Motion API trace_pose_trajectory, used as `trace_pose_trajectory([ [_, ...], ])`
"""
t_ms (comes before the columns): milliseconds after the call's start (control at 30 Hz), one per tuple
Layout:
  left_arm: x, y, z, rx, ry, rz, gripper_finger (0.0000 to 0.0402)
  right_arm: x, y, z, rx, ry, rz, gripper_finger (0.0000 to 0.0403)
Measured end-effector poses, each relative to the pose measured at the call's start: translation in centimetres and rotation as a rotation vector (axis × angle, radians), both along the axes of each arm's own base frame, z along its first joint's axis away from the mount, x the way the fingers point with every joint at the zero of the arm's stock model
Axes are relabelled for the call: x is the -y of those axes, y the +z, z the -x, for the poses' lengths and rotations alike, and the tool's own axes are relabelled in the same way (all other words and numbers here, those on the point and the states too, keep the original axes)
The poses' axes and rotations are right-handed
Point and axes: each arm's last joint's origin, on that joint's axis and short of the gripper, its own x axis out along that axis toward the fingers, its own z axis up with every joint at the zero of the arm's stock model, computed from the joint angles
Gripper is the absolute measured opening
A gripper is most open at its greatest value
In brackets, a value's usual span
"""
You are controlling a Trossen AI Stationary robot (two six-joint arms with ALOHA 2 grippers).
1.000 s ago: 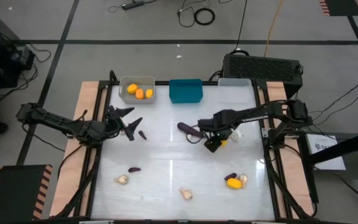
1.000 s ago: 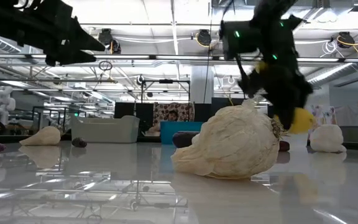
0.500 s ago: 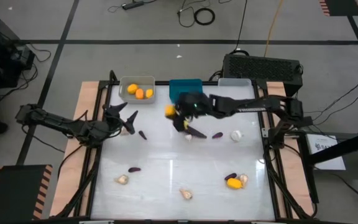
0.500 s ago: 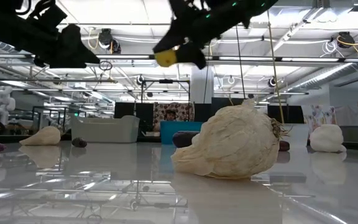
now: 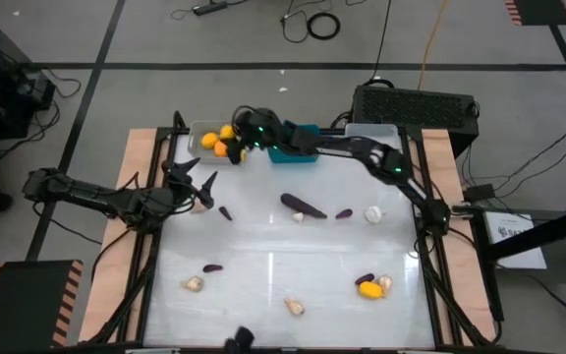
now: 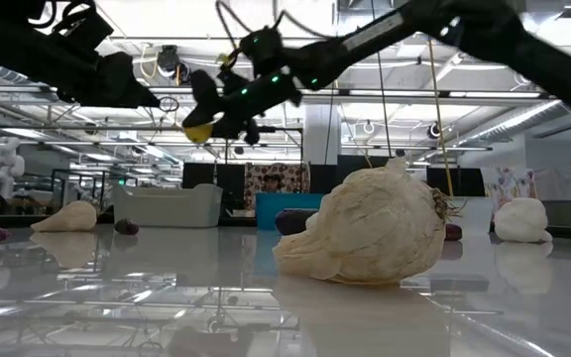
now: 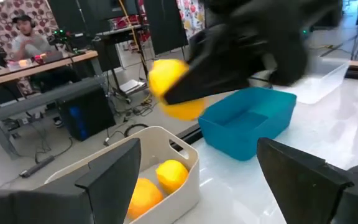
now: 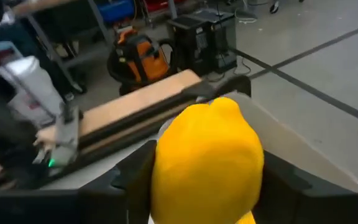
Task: Sort produce into baskets
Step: Put the top lemon into the gray bin, then put the lemon into the gray bin
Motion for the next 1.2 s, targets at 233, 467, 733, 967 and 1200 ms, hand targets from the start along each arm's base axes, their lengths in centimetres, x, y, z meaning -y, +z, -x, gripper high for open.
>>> trace_pose_trajectory([
  [233, -0.2, 0.0, 0.0, -0.043, 0.003, -0.03, 0.0327, 3.0, -2.1, -2.7, 0.087, -0.027, -0.102, 0.0237],
  [467, -0.2, -0.1, 0.0, -0.052, -0.014, -0.031, 0.0327, 4.3, -2.7, -2.1, 0.077, -0.028, -0.125, 0.027],
  [733, -0.2, -0.1, 0.0, -0.05, -0.014, -0.029, 0.0327, 5.2, 0.5, -0.3, 0.075, 0.099, -0.251, 0.0272],
  [967, -0.1, -0.1, -0.1, -0.052, -0.046, -0.023, 0.0327, 3.4, 5.8, 3.8, -0.169, 0.13, -0.302, 0.0257],
  [1200, -0.1, -0.1, -0.2, -0.042, -0.082, -0.011, 0.0327, -2.7, 8.5, 7.6, -0.525, 0.205, -0.425, 0.0251],
])
